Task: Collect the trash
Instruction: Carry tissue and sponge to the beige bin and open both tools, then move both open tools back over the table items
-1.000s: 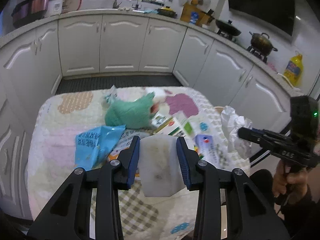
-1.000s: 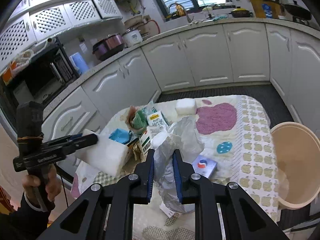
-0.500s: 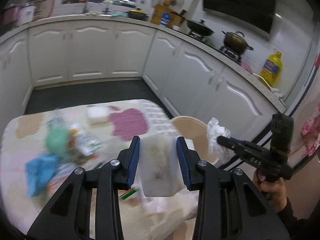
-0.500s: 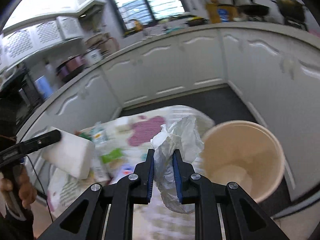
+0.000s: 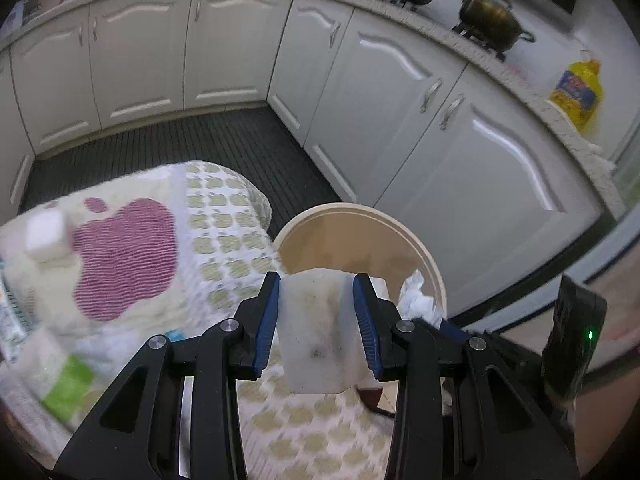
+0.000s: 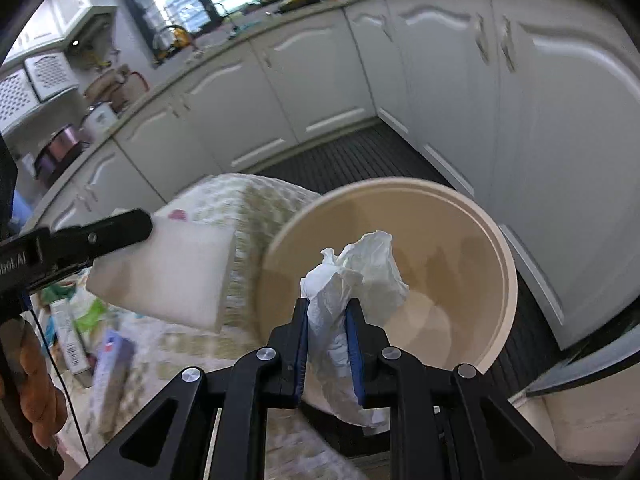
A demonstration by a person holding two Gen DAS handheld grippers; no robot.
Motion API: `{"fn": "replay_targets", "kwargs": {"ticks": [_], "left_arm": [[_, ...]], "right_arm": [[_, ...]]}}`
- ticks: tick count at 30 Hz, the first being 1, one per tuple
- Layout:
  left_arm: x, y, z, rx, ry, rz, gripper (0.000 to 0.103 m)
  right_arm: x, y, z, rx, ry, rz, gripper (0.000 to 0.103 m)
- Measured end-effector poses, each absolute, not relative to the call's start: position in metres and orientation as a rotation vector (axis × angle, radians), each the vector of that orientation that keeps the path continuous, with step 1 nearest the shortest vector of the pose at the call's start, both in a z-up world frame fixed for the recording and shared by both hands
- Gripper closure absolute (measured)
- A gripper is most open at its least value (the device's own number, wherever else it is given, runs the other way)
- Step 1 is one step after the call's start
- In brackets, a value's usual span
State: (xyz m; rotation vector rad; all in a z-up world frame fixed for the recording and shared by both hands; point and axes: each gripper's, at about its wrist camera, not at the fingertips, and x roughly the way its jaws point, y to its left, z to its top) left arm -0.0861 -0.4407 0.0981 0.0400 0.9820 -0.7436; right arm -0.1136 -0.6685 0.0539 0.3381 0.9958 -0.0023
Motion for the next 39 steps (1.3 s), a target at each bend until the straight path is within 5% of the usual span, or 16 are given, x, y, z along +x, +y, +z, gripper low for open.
{"fn": "replay_targets", "kwargs": {"ticks": [3, 5, 11, 28, 39], "left_arm": [[-0.078, -0.459, 0.084, 0.029, 1.016, -0.716, 0.067], [-0.074, -0.467, 0.076, -0.010, 1.042, -0.713, 0.065], [-0.070, -0.474, 0.063, -0.064, 1.091, -0.736, 0.052], [-0.110, -0.416, 0.104, 0.064, 0.918, -0.678, 0.051], [-0.137, -0.356, 0.131, 0.114, 0.767, -0.583, 0.051]], "right_arm": [[-0.108, -0.677, 0.043, 0.348, 1.028, -0.033, 0.076], [-0.109, -0.682, 0.038, 0.353, 1.028, -0.047, 0.056], [-0.119, -0.689, 0.035, 0.380, 1.032, -0.063, 0.056], [-0.132, -0.647, 0.079, 0.283, 0.920, -0.055, 0.055], [-0.142, -0.591, 0.123, 0.218, 0.846, 0.028, 0.045]]}}
